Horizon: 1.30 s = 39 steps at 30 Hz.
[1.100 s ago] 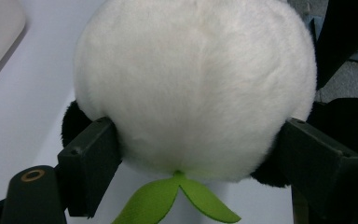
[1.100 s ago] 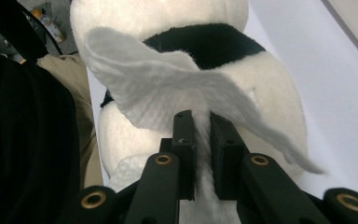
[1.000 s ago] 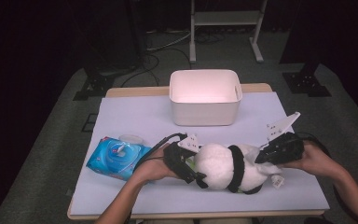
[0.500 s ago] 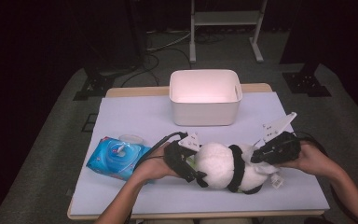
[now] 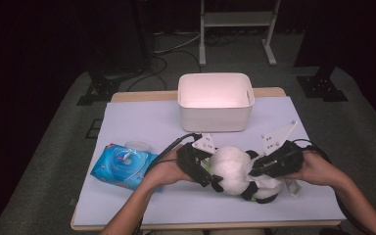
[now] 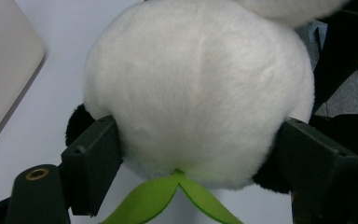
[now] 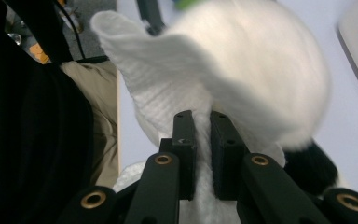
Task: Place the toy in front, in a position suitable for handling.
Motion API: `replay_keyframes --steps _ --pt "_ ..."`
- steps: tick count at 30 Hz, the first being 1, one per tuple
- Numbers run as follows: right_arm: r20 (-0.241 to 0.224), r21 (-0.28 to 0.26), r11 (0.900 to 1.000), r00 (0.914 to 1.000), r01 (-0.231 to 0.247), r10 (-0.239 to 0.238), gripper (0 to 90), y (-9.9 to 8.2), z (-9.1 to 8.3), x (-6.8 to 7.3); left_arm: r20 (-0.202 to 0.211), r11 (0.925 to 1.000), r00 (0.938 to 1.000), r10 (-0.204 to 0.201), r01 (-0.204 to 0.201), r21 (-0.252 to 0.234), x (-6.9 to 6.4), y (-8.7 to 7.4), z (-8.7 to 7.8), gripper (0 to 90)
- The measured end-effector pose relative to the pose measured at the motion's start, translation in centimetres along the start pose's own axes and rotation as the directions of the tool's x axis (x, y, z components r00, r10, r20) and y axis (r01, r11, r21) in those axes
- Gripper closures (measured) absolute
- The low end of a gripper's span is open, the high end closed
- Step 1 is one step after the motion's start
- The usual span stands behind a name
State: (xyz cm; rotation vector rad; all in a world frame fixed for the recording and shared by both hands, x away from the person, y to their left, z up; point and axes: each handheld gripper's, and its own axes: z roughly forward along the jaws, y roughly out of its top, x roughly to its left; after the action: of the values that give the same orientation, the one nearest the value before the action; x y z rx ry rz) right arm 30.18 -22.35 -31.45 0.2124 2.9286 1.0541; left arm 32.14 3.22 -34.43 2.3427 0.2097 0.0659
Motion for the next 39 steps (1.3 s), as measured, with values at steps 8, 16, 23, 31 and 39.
replay_keyframes --steps 8,16,23,31,39 --pt "-0.025 -0.012 0.9976 0.9973 0.068 -0.068 81.0 3.1 0.8 0.4 -0.002 0.9999 1.0000 0.005 -0.005 -0.011 0.0 0.6 0.1 18.2" --pt "-0.035 -0.020 0.9954 0.9949 0.094 -0.095 80.9 4.9 1.7 0.5 -0.006 0.9999 0.9999 0.012 -0.012 -0.003 0.0 0.9 0.2 18.1" --pt "-0.053 -0.032 0.9976 0.9966 0.061 -0.063 80.9 3.1 1.4 0.5 -0.006 0.9999 0.9999 0.012 -0.011 0.003 0.1 0.8 0.2 18.0" --pt "-0.058 -0.023 0.9996 0.9982 0.014 -0.015 80.9 0.7 0.9 0.5 -0.008 1.0000 1.0000 -0.001 0.001 0.005 0.3 0.5 0.2 18.0" --pt "-0.043 -0.005 0.9999 0.9990 -0.013 0.012 81.0 -0.8 0.7 -0.1 -0.004 0.9999 0.9999 -0.015 0.015 0.005 0.5 0.2 0.3 18.0"
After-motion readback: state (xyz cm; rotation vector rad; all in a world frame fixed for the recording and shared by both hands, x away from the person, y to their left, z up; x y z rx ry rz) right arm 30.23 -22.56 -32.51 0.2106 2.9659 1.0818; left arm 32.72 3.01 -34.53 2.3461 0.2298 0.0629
